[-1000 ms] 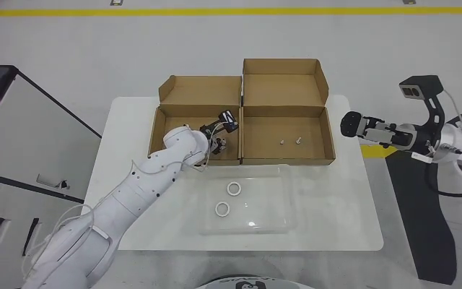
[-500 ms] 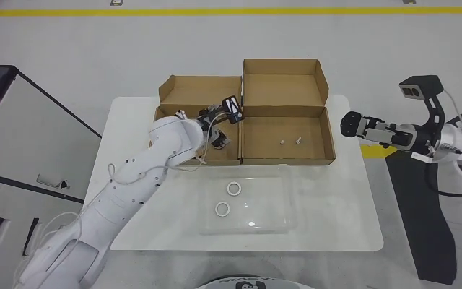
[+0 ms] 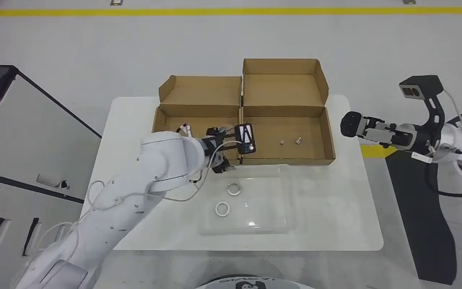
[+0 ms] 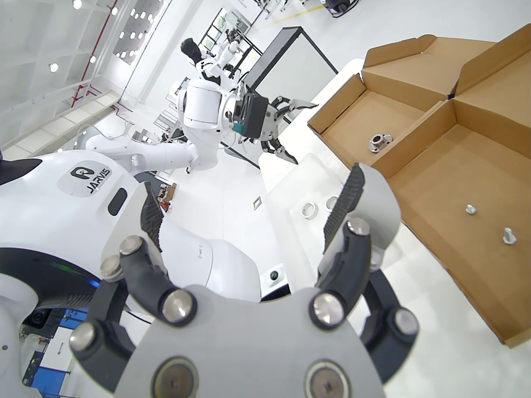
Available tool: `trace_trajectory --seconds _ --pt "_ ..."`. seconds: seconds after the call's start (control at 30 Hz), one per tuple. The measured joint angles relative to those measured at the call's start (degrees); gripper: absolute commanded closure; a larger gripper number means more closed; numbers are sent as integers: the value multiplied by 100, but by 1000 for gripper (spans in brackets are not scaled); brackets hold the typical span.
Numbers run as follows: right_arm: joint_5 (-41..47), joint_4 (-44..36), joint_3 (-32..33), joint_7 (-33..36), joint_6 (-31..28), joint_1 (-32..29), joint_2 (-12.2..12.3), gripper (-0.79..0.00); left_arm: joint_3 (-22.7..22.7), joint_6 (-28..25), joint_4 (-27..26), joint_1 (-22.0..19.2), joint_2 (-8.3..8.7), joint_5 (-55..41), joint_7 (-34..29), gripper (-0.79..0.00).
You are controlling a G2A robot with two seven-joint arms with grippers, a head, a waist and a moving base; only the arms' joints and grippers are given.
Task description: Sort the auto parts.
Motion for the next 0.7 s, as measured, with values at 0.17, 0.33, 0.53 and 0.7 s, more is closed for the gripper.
trace_trajectory --seconds 0.17,0.33,0.53,0.7 --pt "0 0 0 0 0 0 0 -785 430 206 -207 -24 206 73 -201 -785" --pt "0 0 0 0 0 0 0 -785 891 528 -394 -211 438 -124 -524 -785" --pt "0 0 0 0 0 0 0 -785 1447 877 -625 -619 739 -775 -872 -785" --pt "0 0 0 0 0 0 0 -785 1870 1085 -692 -972 941 -1146 -1079 -785"
